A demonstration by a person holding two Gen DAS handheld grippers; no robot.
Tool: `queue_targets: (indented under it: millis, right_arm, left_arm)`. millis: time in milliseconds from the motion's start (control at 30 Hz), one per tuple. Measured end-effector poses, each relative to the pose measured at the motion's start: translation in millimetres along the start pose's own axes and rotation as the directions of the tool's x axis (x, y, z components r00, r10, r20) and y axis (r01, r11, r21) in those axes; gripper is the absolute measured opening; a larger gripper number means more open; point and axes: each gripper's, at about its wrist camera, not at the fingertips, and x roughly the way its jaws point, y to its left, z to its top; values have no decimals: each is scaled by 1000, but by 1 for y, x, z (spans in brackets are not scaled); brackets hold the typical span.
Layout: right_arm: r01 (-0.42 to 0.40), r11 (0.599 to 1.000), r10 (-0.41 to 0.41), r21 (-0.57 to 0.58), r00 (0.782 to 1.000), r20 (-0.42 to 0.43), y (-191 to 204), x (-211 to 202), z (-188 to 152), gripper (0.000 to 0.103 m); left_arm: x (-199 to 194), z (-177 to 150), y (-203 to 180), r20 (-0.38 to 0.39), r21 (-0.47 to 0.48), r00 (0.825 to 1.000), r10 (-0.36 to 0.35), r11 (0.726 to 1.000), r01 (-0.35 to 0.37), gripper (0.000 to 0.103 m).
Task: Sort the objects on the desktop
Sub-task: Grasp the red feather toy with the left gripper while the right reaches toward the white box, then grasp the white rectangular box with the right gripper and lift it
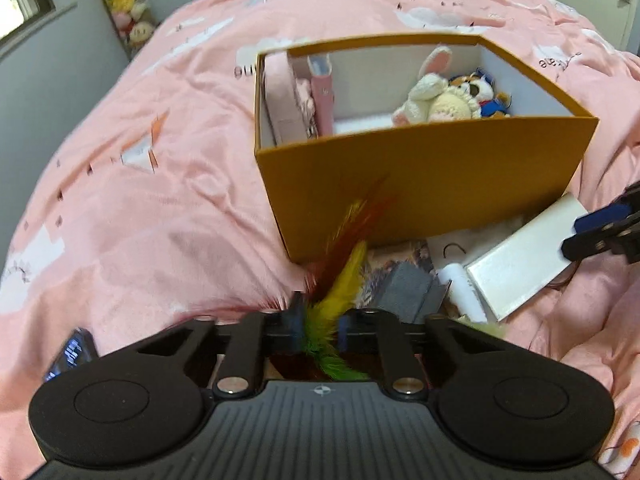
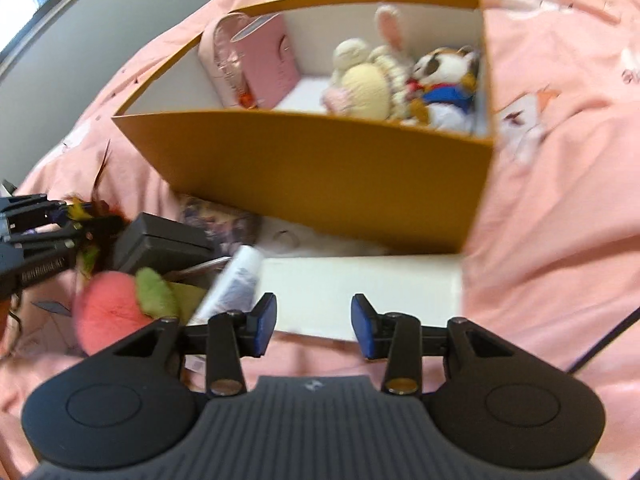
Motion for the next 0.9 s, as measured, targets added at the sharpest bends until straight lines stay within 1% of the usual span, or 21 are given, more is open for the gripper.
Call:
queue_targets:
  millis: [67, 133, 200, 233, 333, 400, 533, 600, 633, 667, 733, 767, 900]
  right_arm:
    - [14, 997, -15, -81, 1000, -13, -1, -4, 3, 47]
    - [28, 978, -34, -206, 999, -27, 5, -5, 4, 47]
    - [31, 937, -44, -348, 999, -30, 16, -6, 2, 46]
    - [28, 907, -47, -419, 998, -35, 20, -6, 1, 46]
    - [31, 808, -74, -588, 996, -49, 30, 1, -5, 45]
    - [37, 732, -100, -680, 994, -54, 37, 10, -8, 45]
    - [30, 611, -134, -791, 989, -66, 47, 25, -15, 46]
    - [45, 542, -175, -839, 983, -60, 52, 35, -22, 46]
    - [49, 507, -193, -860, 979, -58, 54, 41, -26, 49]
    - [53, 473, -203, -879, 978, -50, 55, 44, -30, 53]
    - [78, 399, -227, -914, 974, -16, 59, 50, -37, 57]
    - [92, 358, -240, -929, 971, 3, 60, 54, -42, 61]
    - [156, 197, -277, -968, 956, 98, 62, 70, -60, 62]
  left_arm:
    - [3, -1, 1, 0, -16, 1000, -6, 1000, 6, 2]
    - [-1, 0, 3, 22, -31, 1000, 2, 1000, -1, 1]
    - [-7, 2, 7, 44, -59, 999, -12, 998, 15, 0]
    - [-11, 4, 9, 55, -75, 998, -25, 997, 29, 0]
    - [-25, 11, 14, 97, -110, 994, -50, 992, 61, 0]
    - [-34, 17, 14, 131, -115, 989, -62, 990, 77, 0]
    - [-53, 29, 14, 198, -118, 973, -115, 983, 141, 0]
    - [-58, 35, 13, 216, -116, 966, -145, 978, 173, 0]
    - [-59, 37, 12, 221, -116, 963, -151, 977, 180, 0]
    - [-60, 39, 11, 226, -117, 962, -155, 976, 185, 0]
    - [-58, 42, 10, 230, -120, 960, -158, 975, 189, 0]
    - [-57, 43, 10, 231, -124, 960, -158, 974, 191, 0]
    - [-51, 45, 11, 226, -140, 961, -157, 971, 192, 0]
